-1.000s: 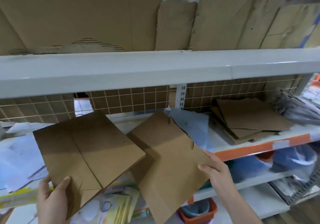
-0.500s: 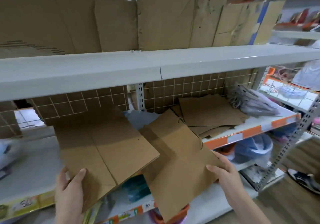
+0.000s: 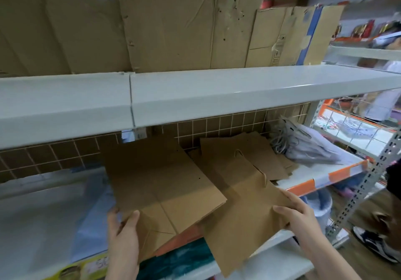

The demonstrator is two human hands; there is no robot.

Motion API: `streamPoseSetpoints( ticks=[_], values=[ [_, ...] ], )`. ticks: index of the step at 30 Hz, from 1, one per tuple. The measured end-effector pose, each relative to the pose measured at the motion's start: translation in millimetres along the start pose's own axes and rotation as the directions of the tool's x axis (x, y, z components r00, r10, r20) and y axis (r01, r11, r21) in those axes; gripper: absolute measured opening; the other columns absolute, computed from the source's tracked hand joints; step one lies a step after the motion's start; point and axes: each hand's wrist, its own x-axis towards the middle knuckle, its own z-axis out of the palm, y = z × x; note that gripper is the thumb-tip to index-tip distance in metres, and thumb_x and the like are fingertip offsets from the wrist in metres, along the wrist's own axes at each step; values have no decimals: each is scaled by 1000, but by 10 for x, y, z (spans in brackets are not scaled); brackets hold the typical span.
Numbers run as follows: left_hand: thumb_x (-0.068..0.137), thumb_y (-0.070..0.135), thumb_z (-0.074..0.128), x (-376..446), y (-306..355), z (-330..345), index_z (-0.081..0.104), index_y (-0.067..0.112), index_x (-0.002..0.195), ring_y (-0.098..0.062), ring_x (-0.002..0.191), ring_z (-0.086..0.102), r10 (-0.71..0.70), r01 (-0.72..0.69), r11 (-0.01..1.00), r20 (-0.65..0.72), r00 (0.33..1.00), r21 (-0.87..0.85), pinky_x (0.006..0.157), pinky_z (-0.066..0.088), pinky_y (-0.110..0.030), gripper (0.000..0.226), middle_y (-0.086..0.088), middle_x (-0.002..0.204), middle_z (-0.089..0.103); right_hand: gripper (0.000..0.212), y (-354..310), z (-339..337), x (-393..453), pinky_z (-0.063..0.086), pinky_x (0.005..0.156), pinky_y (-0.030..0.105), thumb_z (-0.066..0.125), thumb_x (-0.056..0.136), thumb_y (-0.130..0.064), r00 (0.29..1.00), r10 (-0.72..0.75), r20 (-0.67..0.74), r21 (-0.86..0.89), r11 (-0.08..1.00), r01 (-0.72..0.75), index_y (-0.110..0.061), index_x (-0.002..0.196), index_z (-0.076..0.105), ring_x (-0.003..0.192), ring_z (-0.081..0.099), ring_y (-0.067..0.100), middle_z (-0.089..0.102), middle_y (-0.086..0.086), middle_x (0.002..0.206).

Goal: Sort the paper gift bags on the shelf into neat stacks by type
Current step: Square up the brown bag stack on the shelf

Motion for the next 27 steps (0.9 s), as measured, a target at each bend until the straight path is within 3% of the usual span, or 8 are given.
streamPoseSetpoints(
  ticks=[3, 6, 8, 12, 18, 21, 23, 27],
  values=[
    [95, 13, 55, 6, -82, 193, 42, 26, 130, -29, 111, 53, 6, -6, 1000, 6, 1000, 27, 102, 40, -45, 39, -7, 122, 56, 42, -60, -92, 236, 53, 85, 48, 63, 83, 4, 1000, 9, -7, -19, 1000, -9, -33, 101, 63, 89, 59, 18, 60, -9, 97],
    [94, 12, 56, 1, -110, 294, 45, 28, 126, -33, 111, 55, 4, -4, 998, -2, 1000, 57, 102, 41, -52, 37, -9, 122, 58, 42, -94, -123, 451, 51, 65, 33, 62, 82, 7, 1000, -2, 13, -11, 1000, 2, -26, 108, 62, 82, 59, 13, 63, -5, 95],
    [92, 11, 58, 10, -148, 326, 47, 33, 119, -33, 115, 53, 11, -9, 998, -43, 999, 55, 103, 39, -54, 36, -9, 122, 57, 43, -109, -142, 630, 46, 60, 26, 62, 83, 5, 999, 5, 41, -16, 1000, -5, -29, 109, 62, 87, 59, 16, 63, -1, 101],
    [92, 12, 58, -21, -254, 448, 45, 25, 130, -25, 119, 48, 23, -22, 999, -82, 996, 23, 106, 35, -47, 42, -5, 121, 52, 47, -76, -183, 1169, 53, 68, 33, 63, 82, 4, 991, 64, 119, -59, 997, -57, -25, 119, 60, 92, 63, 28, 63, 9, 108],
    [87, 7, 63, -172, -459, 842, 54, 28, 118, -33, 117, 54, 30, -32, 999, -292, 956, -2, 106, 38, -50, 38, -8, 118, 61, 43, -64, -237, 1975, 57, 72, 36, 67, 79, -3, 973, 15, 231, -315, 947, 61, -16, 119, 62, 86, 66, 24, 69, 4, 101],
    [89, -6, 56, -282, -478, 1131, 52, 6, 120, -36, 117, 53, 50, -69, 996, -303, 952, -54, 104, 38, -45, 34, -19, 120, 57, 52, -144, -262, 2272, 55, 82, 35, 67, 81, -4, 960, -53, 276, -368, 916, 157, -18, 129, 55, 101, 62, 25, 64, 3, 113],
    [88, -9, 54, -307, -540, 1313, 45, -2, 133, -40, 122, 49, 35, -60, 996, -334, 942, -66, 104, 37, -45, 46, -23, 131, 53, 55, -249, -275, 2442, 50, 81, 31, 62, 83, -2, 940, -135, 314, -451, 850, 273, -23, 132, 49, 105, 60, 27, 61, 3, 113],
    [91, 1, 56, -452, -657, 1663, 48, 14, 133, -33, 118, 53, 50, -59, 998, -345, 937, -15, 106, 37, -52, 45, -11, 129, 57, 42, -299, -316, 2795, 45, 73, 28, 54, 85, -3, 860, -225, 458, -640, 588, 495, -16, 125, 56, 101, 63, 30, 67, 10, 112]
  ],
)
